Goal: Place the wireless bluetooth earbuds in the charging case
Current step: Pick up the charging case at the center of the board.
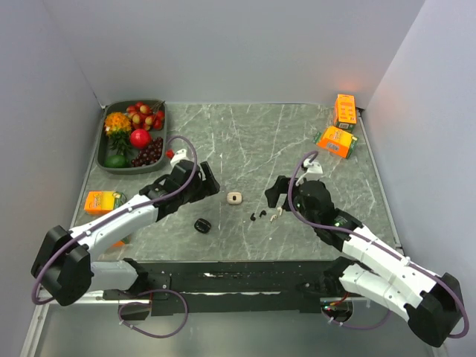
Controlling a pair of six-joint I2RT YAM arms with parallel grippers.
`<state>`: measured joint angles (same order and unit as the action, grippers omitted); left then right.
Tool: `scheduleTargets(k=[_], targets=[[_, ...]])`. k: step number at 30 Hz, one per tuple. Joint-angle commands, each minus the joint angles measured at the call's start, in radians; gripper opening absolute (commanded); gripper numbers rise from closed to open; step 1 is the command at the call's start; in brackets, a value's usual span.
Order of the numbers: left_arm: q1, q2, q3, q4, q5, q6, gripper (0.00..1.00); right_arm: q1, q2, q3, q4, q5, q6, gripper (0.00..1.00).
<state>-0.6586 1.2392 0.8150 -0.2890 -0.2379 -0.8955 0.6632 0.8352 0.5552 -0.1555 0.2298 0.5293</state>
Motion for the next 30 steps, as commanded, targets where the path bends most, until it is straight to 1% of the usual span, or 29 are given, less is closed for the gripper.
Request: scheduleTargets(k=[1,4,5,7,8,9,10,11,12,13,17,20,23,28,30], targets=[[-0.003,-0.001,0.032,0.091,-0.012,0.01,0.96,-0.001,0.022,0.037,0.051,-0.018,0.028,1.0],[-0.007,0.035,0.03,0.116,-0.005,0.001,0.96,-0.002,0.08,0.106,-0.019,-0.026,0.02,1.0],[-0.015,0.087,0.068,0.093,-0.042,-0.016,0.96,-0.002,0.094,0.118,-0.033,-0.014,0.021,1.0],[-0.048,0.152,0.119,0.067,-0.066,-0.017,0.99,-0.002,0.096,0.133,-0.049,-0.01,0.017,1.0],[-0.064,0.181,0.168,0.033,-0.105,-0.025,0.97,-0.002,0.082,0.135,-0.05,-0.01,0.015,1.0],[-0.09,0.231,0.183,0.031,-0.115,-0.031,0.99,-0.001,0.074,0.129,-0.05,-0.007,0.014,1.0],[-0.102,0.252,0.191,0.043,-0.124,-0.026,0.96,-0.002,0.064,0.126,-0.058,-0.004,0.02,1.0],[-0.114,0.284,0.197,0.06,-0.142,-0.028,0.96,-0.002,0.041,0.124,-0.061,-0.003,0.02,1.0],[-0.14,0.296,0.196,0.073,-0.197,-0.025,0.96,-0.002,0.027,0.117,-0.064,-0.001,0.018,1.0],[-0.145,0.311,0.197,0.076,-0.205,-0.028,0.96,-0.002,0.013,0.115,-0.07,0.0,0.017,1.0],[-0.147,0.44,0.307,-0.012,-0.189,-0.039,0.96,-0.001,-0.062,0.109,-0.11,0.002,0.008,1.0],[-0.156,0.479,0.316,0.019,-0.156,-0.019,0.96,-0.002,-0.112,0.098,-0.121,-0.007,0.008,1.0],[-0.161,0.512,0.328,0.033,-0.146,-0.029,0.96,-0.002,-0.154,0.075,-0.119,-0.02,0.012,1.0],[-0.176,0.603,0.421,-0.071,-0.175,-0.085,0.96,-0.002,-0.16,0.049,-0.104,-0.027,0.015,1.0],[-0.187,0.614,0.421,-0.068,-0.179,-0.101,0.96,-0.002,-0.15,0.054,-0.111,-0.03,0.014,1.0]])
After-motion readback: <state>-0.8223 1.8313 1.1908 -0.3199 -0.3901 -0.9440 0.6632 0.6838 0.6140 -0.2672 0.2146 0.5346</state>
